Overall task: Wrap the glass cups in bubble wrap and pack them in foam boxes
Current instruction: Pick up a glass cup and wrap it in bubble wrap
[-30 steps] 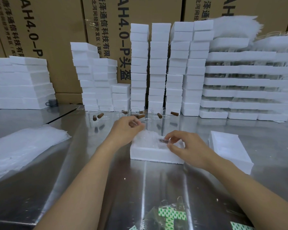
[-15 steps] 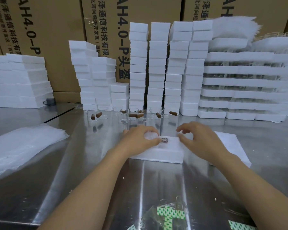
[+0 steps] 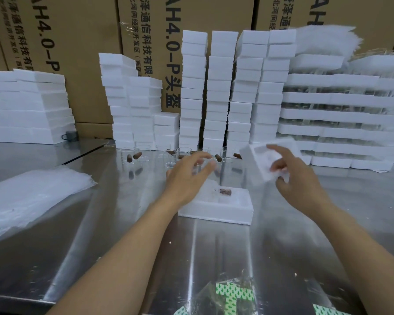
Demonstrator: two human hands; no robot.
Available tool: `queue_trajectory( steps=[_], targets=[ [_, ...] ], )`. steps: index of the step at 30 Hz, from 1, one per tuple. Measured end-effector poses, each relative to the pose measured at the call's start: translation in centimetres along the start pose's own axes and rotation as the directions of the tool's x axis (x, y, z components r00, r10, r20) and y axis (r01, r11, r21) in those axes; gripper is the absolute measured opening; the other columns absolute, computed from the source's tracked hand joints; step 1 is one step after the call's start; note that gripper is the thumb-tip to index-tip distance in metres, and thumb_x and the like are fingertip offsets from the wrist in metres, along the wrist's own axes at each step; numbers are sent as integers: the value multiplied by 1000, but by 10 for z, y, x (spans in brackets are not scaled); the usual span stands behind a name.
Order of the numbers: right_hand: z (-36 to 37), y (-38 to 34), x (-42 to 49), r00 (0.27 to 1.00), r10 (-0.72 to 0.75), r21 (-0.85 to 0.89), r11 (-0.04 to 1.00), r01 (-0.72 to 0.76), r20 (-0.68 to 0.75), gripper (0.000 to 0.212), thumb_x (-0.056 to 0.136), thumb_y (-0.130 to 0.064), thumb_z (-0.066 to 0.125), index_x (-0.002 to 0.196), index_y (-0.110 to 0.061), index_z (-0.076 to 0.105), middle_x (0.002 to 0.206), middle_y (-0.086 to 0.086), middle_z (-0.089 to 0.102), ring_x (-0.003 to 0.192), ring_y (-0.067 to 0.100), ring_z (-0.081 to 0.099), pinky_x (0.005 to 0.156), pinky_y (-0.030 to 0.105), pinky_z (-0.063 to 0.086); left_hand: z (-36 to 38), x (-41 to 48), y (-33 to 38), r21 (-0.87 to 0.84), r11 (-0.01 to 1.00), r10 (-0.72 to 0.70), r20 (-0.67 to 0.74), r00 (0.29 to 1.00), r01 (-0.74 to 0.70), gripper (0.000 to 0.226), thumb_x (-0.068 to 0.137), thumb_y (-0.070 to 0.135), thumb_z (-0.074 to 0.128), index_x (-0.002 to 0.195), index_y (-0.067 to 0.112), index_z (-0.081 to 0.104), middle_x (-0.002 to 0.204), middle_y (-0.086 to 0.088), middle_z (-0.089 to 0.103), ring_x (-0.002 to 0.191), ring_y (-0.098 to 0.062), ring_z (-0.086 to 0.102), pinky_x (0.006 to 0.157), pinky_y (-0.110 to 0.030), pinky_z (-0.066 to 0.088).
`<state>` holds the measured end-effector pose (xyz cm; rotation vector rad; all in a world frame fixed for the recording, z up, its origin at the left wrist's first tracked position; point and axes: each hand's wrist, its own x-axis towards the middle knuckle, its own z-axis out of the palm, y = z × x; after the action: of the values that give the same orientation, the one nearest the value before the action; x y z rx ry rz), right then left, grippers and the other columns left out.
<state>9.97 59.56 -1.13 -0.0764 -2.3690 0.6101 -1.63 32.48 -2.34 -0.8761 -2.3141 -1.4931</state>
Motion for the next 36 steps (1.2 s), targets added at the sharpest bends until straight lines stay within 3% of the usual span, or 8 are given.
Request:
queue_trajectory(
  steps=[4, 7, 12, 16, 21, 25, 29, 36],
  targets=[
    [-3, -30, 2, 987, 22, 552, 831, 72, -162, 85, 88, 11, 65, 142, -51, 48, 113, -21, 66, 102, 2, 64, 79, 23, 58, -3, 1, 3, -134, 991, -35, -75, 997, 25, 23, 101, 44, 71, 122, 35, 71, 125, 10, 69, 119, -6, 62, 112, -44, 49],
    [6, -43, 2, 990, 124, 916, 386, -108, 64, 82, 81, 28, 55, 145, -23, 54, 122, 0, 70, 115, 18, 67, 95, 36, 60, -4, 1, 5, -213, 977, -21, 51, 998, 32, 53, 87, 47, 77, 138, 36, 64, 140, 8, 63, 134, -5, 55, 114, -35, 44],
    [23, -58, -5, 914, 145, 925, -53, -377, 380, 60, 81, 23, 54, 139, 7, 57, 141, 23, 63, 131, 35, 63, 106, 48, 54, -5, 2, 12, -316, 949, 39, 73, 997, -14, 76, 83, 49, 80, 152, 42, 49, 145, 13, 59, 134, 2, 53, 102, -24, 47],
    [24, -64, -10, 871, 113, 874, -158, -459, 478, 57, 79, 15, 63, 136, 8, 58, 139, 25, 65, 125, 37, 67, 105, 46, 53, -11, 1, 14, -383, 923, 7, 88, 996, 27, 73, 81, 53, 83, 147, 51, 52, 145, 11, 59, 130, 3, 57, 97, -18, 48],
    [24, -65, -10, 874, 74, 875, 39, -483, 479, 78, 81, 11, 72, 153, -5, 44, 141, 21, 64, 125, 37, 67, 102, 45, 57, -2, 5, 14, -423, 905, -56, -27, 998, 39, 23, 86, 47, 69, 97, 31, 80, 104, 14, 78, 101, -3, 69, 94, -27, 47],
    [23, -53, -9, 905, 127, 865, 266, -425, 405, 128, 68, 5, 92, 155, -59, 23, 135, 2, 71, 116, 31, 73, 93, 43, 62, -2, 9, 8, -438, 899, -96, -186, 978, 6, 29, 89, 53, 63, 81, 32, 82, 95, 10, 80, 98, -10, 71, 94, -34, 49],
    [23, -59, -13, 932, 115, 620, 718, -317, 343, 85, 71, -33, 97, 133, -63, 47, 130, -7, 66, 98, 20, 77, 84, 35, 64, -5, 12, 2, -450, 893, -142, -245, 959, 17, 34, 98, 61, 56, 84, 43, 82, 100, 15, 80, 106, -8, 73, 102, -34, 52],
    [15, -58, -17, 905, 95, 403, 873, -276, 415, 31, 95, -70, 55, 123, -56, 57, 65, -8, 66, 59, 9, 58, 53, 9, 42, -12, 13, -8, -454, 890, -184, -267, 946, 45, 27, 109, 44, 60, 98, 26, 78, 99, 10, 80, 102, -11, 77, 99, -35, 56]
  ],
)
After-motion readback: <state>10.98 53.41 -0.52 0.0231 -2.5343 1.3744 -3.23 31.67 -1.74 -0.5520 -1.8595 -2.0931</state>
